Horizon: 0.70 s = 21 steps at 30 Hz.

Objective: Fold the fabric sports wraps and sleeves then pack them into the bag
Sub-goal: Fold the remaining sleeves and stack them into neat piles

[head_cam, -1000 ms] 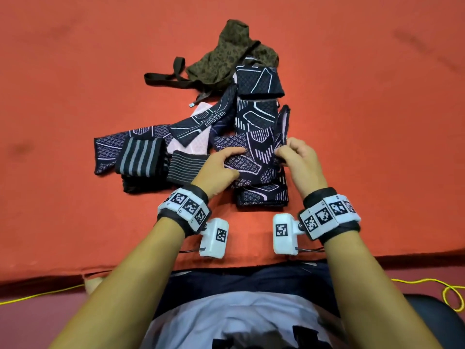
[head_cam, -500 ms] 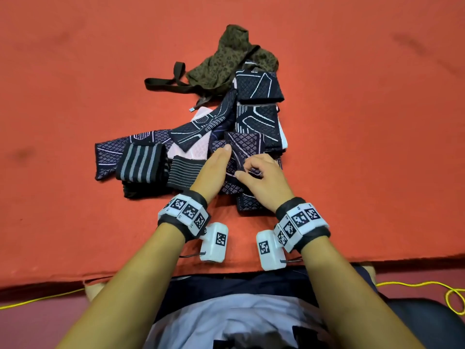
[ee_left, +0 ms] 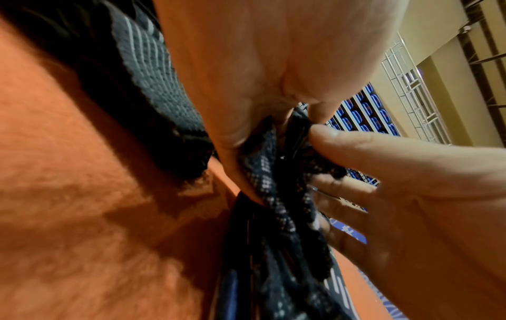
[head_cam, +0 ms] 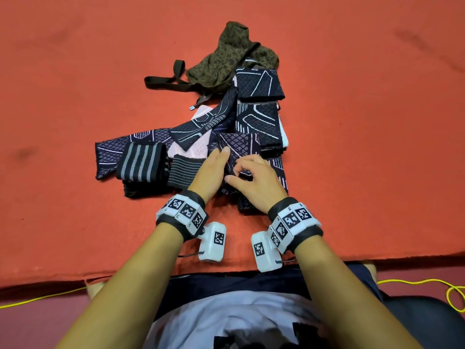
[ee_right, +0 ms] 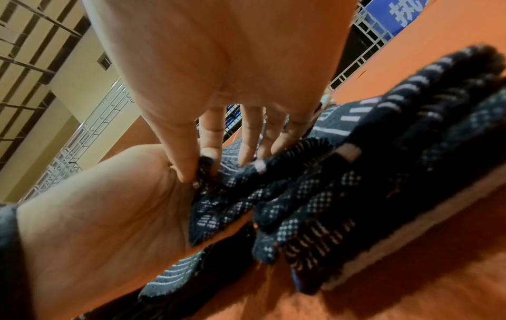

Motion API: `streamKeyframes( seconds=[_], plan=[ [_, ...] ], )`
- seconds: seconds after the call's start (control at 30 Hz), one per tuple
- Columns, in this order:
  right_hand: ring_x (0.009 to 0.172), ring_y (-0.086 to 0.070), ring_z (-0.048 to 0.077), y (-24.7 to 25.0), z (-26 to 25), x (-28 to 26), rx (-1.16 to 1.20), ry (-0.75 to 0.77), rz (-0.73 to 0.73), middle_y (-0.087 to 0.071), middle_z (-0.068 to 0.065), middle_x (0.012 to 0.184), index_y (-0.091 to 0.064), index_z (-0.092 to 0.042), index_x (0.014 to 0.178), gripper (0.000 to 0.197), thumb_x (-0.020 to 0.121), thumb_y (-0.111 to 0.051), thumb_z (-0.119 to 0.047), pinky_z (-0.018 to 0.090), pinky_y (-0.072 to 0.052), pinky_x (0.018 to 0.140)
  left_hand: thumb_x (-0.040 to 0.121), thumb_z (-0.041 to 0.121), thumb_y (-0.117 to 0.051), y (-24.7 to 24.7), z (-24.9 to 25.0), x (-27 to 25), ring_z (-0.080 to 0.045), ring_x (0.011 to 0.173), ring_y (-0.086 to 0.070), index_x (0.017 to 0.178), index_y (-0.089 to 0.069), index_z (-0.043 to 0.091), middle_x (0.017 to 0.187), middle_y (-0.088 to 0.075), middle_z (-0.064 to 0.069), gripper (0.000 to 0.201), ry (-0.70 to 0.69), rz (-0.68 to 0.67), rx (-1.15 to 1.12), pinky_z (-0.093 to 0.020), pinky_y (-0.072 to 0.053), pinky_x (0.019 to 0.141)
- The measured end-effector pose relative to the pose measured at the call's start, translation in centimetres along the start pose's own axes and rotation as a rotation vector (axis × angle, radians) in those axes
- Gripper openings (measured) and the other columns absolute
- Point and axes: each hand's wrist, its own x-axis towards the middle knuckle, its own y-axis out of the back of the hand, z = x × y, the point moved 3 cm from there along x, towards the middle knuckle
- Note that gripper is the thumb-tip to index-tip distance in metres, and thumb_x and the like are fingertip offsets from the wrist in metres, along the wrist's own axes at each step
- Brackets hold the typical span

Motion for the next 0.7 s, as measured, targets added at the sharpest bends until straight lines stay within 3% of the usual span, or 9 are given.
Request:
streamKeyframes(
  seconds=[0.07,0.13,0.27,0.37,0.43,0.53,0.63,0.7],
  plan=[
    [0.114,-0.047,0.014,-0.1,-0.1,0.0,-0.017,-0.005,0.003,-0.056,-0.007,0.112,-0.063,-0.021,0.081,0.019,0.084,-0.077,-0.034,0.025,-0.032,0.096,0.103,0.039,-0.046,0.2,-0.2,0.0,-0.001,0.073,-0.051,0.089,-0.054,0.012,0.082,-0.054,0.008,0.031,-0.032,0.029,-0.012,-0.034,-0.046,0.083],
    [0.115,-0.046,0.015,-0.3,-0.2,0.1,-0.028,-0.01,-0.007,-0.055,-0.007,0.113,-0.065,-0.021,0.081,0.02,0.083,-0.078,-0.036,0.026,-0.034,0.097,0.101,0.035,-0.051,0.8,-0.6,0.1,-0.003,0.066,-0.046,0.086,-0.052,0.014,0.074,-0.05,0.01,0.026,-0.063,0.082,0.011,-0.033,-0.041,0.072],
    [0.12,-0.047,0.011,-0.5,-0.2,0.0,0.043,-0.024,-0.033,-0.057,-0.011,0.12,-0.072,-0.026,0.085,0.013,0.085,-0.075,-0.039,0.03,-0.036,0.104,0.095,0.03,-0.055,2.2,-1.7,0.9,-0.009,0.077,-0.056,0.098,-0.062,0.023,0.087,-0.063,0.008,0.01,-0.111,0.175,0.091,-0.036,-0.047,0.083],
    [0.114,-0.053,0.01,0.4,0.5,0.1,0.086,0.001,0.17,-0.059,-0.008,0.117,-0.071,-0.025,0.091,0.004,0.09,-0.068,-0.029,0.037,-0.041,0.105,0.098,0.024,-0.054,2.6,-1.5,1.1,-0.009,0.064,-0.051,0.09,-0.058,0.027,0.079,-0.06,0.008,0.009,-0.104,0.201,0.111,-0.03,-0.044,0.067],
    [0.114,-0.051,0.013,0.8,1.1,0.4,0.083,-0.054,0.246,-0.053,-0.004,0.12,-0.066,-0.023,0.106,0.015,0.09,-0.066,-0.024,0.039,-0.041,0.105,0.1,0.021,-0.053,2.6,-1.2,1.1,-0.005,0.062,-0.05,0.088,-0.055,0.027,0.076,-0.058,0.009,0.014,-0.082,0.208,0.099,-0.024,-0.041,0.063],
    [0.121,-0.051,0.017,1.1,2.1,0.6,0.134,-0.181,0.244,-0.047,-0.002,0.129,-0.052,-0.022,0.127,0.038,0.091,-0.063,-0.027,0.044,-0.043,0.106,0.1,0.024,-0.05,2.4,-1.0,1.0,-0.009,0.061,-0.049,0.083,-0.053,0.031,0.074,-0.056,0.008,0.018,-0.034,0.182,0.027,-0.032,-0.04,0.061],
    [0.115,-0.06,0.016,0.9,2.6,0.5,0.3,-0.279,0.199,-0.057,-0.003,0.128,-0.043,-0.029,0.131,0.046,0.089,-0.06,-0.038,0.046,-0.048,0.103,0.085,0.035,-0.05,2.5,-1.4,1.2,-0.02,0.075,-0.057,0.072,-0.057,0.041,0.081,-0.06,0.002,0.016,0.068,0.156,-0.051,-0.039,-0.043,0.07],
    [0.105,-0.067,0.017,0.7,2.9,0.5,0.362,-0.337,0.181,-0.066,-0.002,0.117,-0.043,-0.03,0.13,0.043,0.091,-0.058,-0.04,0.047,-0.051,0.099,0.078,0.033,-0.05,2.6,-1.2,1.2,-0.021,0.076,-0.055,0.065,-0.056,0.038,0.078,-0.058,0.004,0.015,0.099,0.154,-0.114,-0.04,-0.041,0.07]
  ],
)
